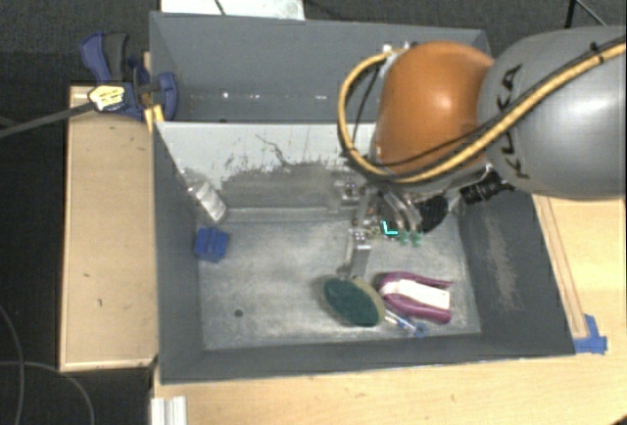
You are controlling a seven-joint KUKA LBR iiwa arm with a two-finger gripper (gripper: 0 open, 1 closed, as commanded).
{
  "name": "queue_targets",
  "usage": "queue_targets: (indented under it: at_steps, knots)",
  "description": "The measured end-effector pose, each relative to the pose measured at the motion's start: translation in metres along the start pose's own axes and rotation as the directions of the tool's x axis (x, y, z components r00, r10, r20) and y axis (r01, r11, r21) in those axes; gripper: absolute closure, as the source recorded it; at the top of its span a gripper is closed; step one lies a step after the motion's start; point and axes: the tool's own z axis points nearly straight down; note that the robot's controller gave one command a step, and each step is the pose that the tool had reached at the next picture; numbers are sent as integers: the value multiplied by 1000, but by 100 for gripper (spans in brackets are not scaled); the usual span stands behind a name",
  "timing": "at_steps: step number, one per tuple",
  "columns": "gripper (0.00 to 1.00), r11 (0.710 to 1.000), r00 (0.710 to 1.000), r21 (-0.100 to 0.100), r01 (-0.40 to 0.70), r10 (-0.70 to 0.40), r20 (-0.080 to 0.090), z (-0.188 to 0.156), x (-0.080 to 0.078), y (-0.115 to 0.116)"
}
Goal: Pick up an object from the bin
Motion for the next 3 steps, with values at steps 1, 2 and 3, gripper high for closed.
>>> queue_targets:
  at_steps: [1, 2, 3]
  knots:
    - [0, 959, 959, -1, -283, 283, -1, 128, 34, -34]
    - [0, 958, 958, -3, -287, 287, 10, 94, 44, -42]
    - [0, 903, 903, -2, -429, 429, 2, 93, 66, -37]
